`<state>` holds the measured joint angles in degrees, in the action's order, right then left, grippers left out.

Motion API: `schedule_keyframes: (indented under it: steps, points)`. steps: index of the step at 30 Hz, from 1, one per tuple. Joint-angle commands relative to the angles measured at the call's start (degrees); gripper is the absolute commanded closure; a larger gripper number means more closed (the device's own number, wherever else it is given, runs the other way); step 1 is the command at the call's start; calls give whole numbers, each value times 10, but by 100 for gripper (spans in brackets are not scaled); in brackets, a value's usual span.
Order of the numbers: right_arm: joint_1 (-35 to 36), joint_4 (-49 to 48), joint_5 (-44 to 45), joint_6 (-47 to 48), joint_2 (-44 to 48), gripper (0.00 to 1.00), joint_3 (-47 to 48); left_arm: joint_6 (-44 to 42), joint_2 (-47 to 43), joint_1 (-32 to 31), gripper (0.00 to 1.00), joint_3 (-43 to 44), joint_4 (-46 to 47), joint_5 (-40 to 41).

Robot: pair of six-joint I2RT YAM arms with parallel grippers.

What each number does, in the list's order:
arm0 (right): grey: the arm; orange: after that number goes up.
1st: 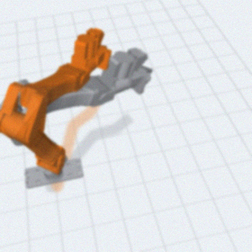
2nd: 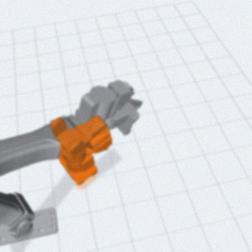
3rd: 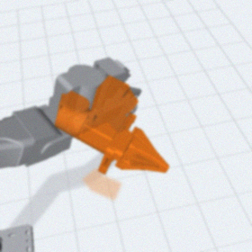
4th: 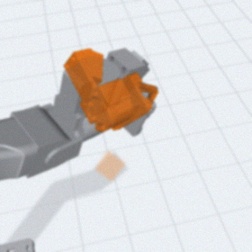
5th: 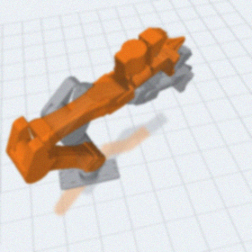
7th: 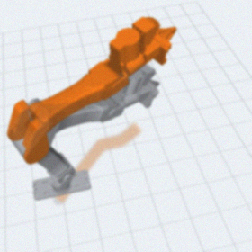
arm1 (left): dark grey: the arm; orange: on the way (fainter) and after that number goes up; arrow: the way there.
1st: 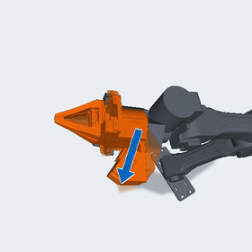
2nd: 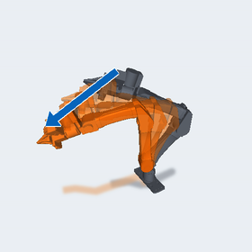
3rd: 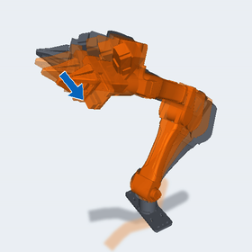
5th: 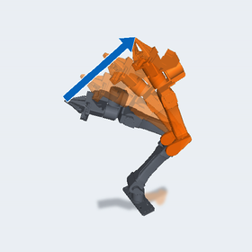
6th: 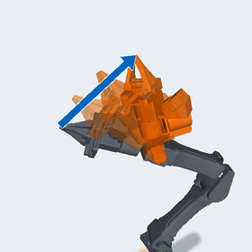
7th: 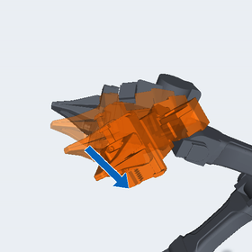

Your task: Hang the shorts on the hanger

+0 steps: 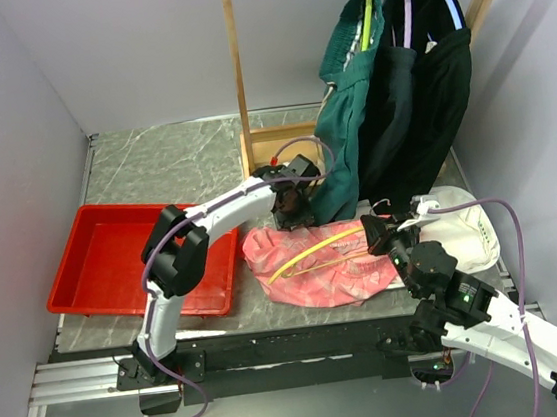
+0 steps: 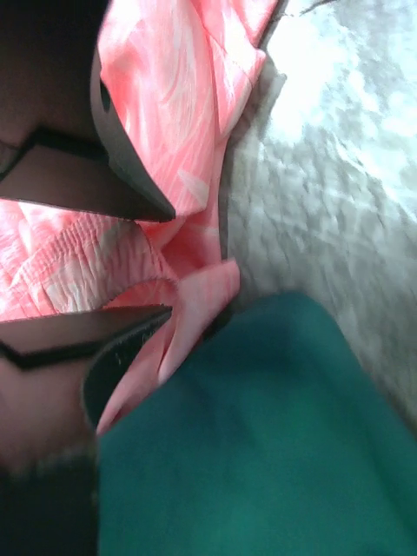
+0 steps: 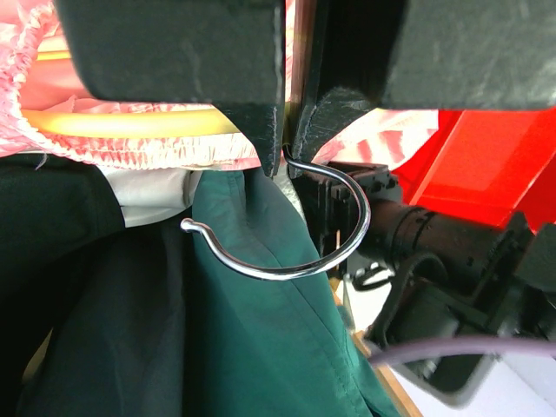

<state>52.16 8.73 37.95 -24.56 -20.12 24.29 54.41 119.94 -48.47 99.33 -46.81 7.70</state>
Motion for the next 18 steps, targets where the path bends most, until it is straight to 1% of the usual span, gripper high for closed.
schedule_keyframes:
  steps: [1, 5, 6, 9, 14, 17, 18]
  points:
    - [3, 18, 4, -52, -4, 100, -5, 19, -50, 0, 55, -53, 22, -6]
    - [3, 23, 5, -51, -3, 100, 2, 18, -94, 0, 64, -100, 51, -16]
    - [4, 23, 6, -51, -4, 100, 4, 19, -109, 0, 71, -115, 55, -16]
    - [3, 28, 11, -51, -4, 100, 8, 23, -134, 1, 81, -131, 50, -5]
    - [4, 37, 20, -60, -10, 100, 15, 25, -176, 0, 83, -160, 71, -6]
    - [4, 57, 41, -77, -18, 100, 30, 26, -212, 0, 89, -192, 94, -11]
    - [3, 62, 46, -81, -19, 100, 36, 25, -234, 1, 92, -217, 108, -18]
